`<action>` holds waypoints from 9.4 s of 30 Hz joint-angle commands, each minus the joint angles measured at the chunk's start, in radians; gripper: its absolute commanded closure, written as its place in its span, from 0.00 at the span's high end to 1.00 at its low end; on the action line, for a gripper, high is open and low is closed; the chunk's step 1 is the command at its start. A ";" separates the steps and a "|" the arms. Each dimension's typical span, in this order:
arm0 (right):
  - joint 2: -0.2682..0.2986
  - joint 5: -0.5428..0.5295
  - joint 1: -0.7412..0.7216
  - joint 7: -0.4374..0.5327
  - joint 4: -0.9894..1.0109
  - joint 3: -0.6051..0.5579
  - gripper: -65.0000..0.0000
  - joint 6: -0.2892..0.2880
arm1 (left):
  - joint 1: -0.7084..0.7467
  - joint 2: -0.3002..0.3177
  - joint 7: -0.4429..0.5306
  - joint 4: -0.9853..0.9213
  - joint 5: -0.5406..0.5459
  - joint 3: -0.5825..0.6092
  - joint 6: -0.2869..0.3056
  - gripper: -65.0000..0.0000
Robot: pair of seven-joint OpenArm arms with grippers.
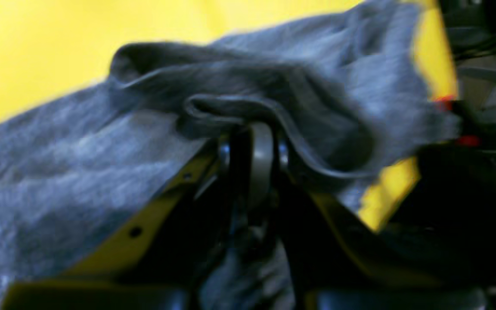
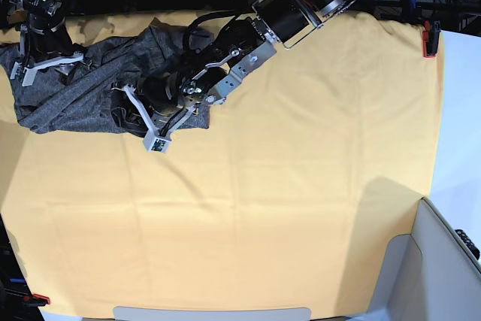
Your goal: Fold the T-shirt properly
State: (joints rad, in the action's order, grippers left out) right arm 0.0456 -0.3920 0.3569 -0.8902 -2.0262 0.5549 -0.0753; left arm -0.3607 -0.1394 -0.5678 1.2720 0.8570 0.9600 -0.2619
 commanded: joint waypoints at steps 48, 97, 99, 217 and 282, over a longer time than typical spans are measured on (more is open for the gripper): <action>0.049 -0.568 -0.134 0.026 -0.034 -0.390 0.00 0.222 | 0.407 0.455 0.022 0.536 0.210 -0.427 0.109 0.07; 0.109 0.446 0.055 0.245 0.106 -0.985 0.00 0.773 | 0.504 0.485 0.021 0.533 0.209 -0.474 0.109 0.07; 0.112 0.446 0.064 0.245 0.089 -0.953 0.00 0.773 | 0.504 0.485 0.021 0.533 0.209 -0.474 0.109 0.07; 0.107 0.491 -0.216 -0.063 0.161 -0.925 0.00 0.599 | 0.507 0.424 -0.047 0.529 0.069 -0.471 0.111 0.07; 0.463 -0.407 -0.310 -0.289 0.730 0.443 0.46 -0.383 | 0.498 0.424 -0.103 0.389 0.067 -0.479 0.115 0.11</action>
State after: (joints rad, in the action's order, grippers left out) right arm 0.4744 -0.7910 0.0547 -1.1931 -1.2831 0.9936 -0.4503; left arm 0.1406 0.2798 -0.6540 1.6588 0.9424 0.4831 -0.1299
